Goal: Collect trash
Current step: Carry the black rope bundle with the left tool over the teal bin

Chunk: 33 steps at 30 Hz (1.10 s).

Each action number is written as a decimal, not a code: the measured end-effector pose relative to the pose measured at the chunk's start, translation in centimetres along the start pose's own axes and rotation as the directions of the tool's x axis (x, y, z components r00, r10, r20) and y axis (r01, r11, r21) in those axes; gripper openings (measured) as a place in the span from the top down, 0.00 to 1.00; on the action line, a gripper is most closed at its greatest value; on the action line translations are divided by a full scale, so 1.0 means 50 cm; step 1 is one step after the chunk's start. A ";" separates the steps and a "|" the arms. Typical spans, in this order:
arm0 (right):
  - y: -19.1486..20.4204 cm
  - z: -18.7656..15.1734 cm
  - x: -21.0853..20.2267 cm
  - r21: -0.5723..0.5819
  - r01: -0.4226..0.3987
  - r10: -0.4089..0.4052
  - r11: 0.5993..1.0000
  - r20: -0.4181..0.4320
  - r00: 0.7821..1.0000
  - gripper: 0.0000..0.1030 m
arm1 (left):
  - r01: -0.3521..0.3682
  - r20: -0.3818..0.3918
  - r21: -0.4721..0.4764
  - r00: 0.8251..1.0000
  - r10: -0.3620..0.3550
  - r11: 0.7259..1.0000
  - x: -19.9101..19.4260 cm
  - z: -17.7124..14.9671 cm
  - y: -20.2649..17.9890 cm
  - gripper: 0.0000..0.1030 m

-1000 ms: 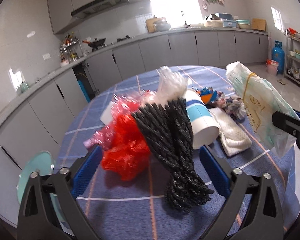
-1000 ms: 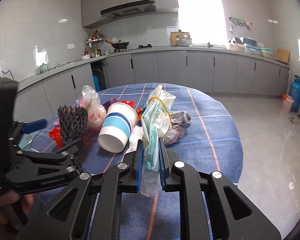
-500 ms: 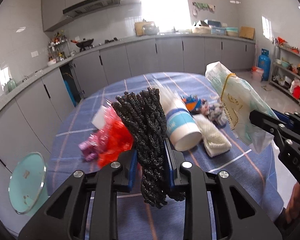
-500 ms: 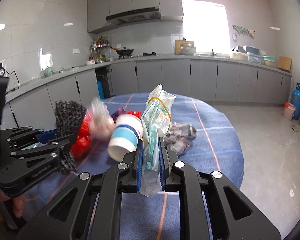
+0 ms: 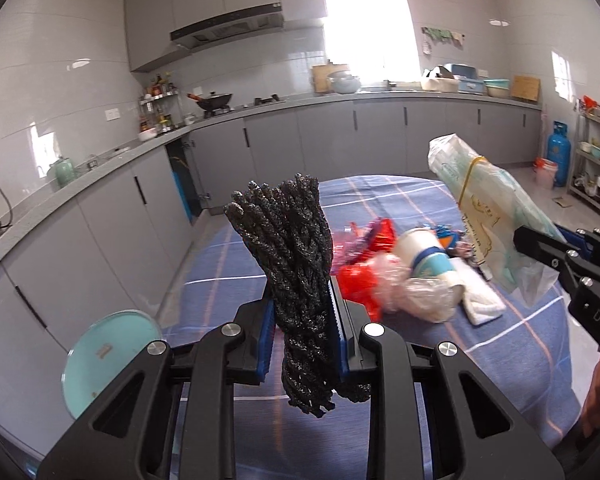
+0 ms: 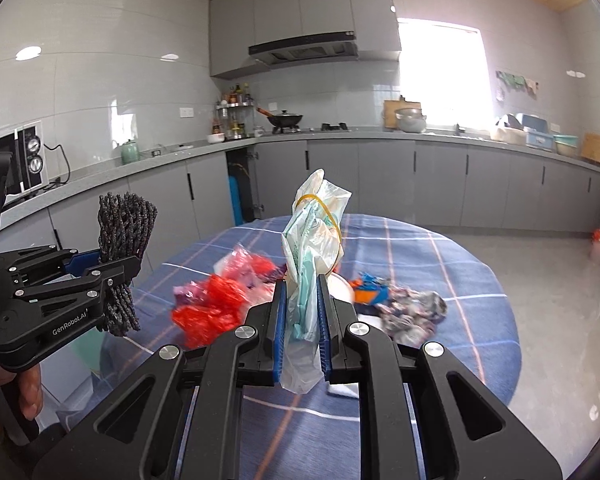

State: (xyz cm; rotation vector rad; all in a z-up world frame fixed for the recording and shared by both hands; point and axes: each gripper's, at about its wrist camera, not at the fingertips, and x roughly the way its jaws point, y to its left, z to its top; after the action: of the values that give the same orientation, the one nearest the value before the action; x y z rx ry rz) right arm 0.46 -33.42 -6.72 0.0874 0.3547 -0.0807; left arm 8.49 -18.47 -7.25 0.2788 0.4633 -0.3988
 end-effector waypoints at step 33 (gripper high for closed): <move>0.238 0.074 0.135 -0.137 -0.228 0.231 0.964 0.008 0.973 0.85 | -0.252 -0.026 -0.125 0.968 0.250 0.960 -0.046 -0.038 0.277 0.76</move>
State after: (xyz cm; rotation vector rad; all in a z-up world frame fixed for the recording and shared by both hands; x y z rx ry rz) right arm 9.15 -22.38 -4.78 -0.0076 0.3233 0.1720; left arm 11.87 -4.82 -5.44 0.2119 0.4552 -0.1188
